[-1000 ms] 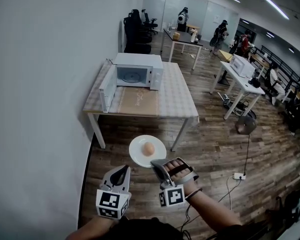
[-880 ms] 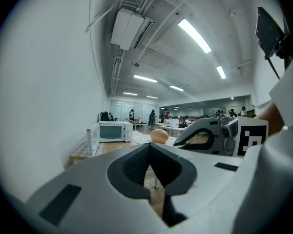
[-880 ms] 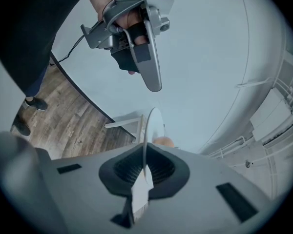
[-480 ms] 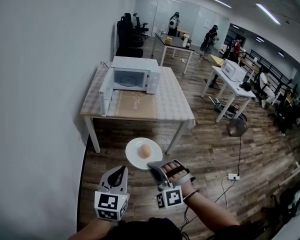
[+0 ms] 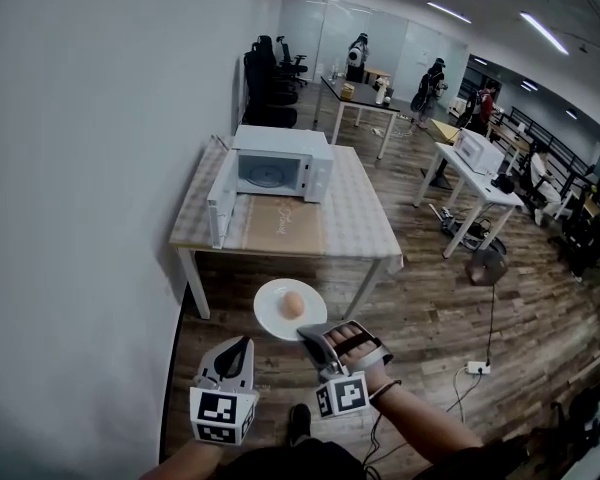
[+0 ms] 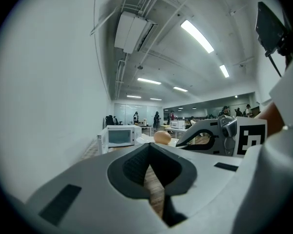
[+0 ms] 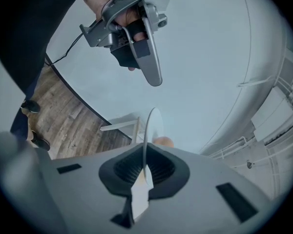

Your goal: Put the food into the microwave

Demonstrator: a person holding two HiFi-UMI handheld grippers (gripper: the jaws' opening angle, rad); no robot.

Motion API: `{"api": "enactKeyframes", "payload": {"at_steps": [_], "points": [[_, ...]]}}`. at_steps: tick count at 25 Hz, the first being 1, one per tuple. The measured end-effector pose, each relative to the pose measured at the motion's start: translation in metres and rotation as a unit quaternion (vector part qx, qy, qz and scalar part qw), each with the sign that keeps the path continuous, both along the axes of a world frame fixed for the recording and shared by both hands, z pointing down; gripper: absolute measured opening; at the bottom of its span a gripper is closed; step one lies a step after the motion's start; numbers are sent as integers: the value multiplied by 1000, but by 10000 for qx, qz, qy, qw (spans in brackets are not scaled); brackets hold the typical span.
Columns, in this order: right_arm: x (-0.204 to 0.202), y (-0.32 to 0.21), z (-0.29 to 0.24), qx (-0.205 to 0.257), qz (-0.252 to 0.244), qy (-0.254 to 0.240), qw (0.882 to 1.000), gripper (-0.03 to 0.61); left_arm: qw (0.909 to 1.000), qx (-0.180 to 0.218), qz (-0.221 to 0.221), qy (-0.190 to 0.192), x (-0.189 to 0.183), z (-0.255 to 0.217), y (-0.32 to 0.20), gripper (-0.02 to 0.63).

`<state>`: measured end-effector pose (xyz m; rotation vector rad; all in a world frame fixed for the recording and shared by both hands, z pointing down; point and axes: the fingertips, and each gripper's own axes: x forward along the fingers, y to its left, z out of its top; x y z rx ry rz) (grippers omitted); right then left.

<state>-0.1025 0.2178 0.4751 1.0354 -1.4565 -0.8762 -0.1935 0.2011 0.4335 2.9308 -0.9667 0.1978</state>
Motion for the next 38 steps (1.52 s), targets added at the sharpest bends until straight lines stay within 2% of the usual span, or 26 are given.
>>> {"api": "enactKeyframes", "payload": {"at_steps": [5,15,20,38], "points": [[21,-26,-2,-17,-145,-121,9998,17,10000,-65,-41,56,22,-5,-20,8],[76,-82,-5,-16,-268,-145,9995,17,9996,-197,-172,-126,76,1,-73,8],[100,-105,1,-73,-352,-168,9992,17,9996,-190,-222,-51,99,0,-97,8],[170,-159,0,-111,-817,-185,9964,17,9980,-178,-581,-200,173,-1,-143,8]]}}
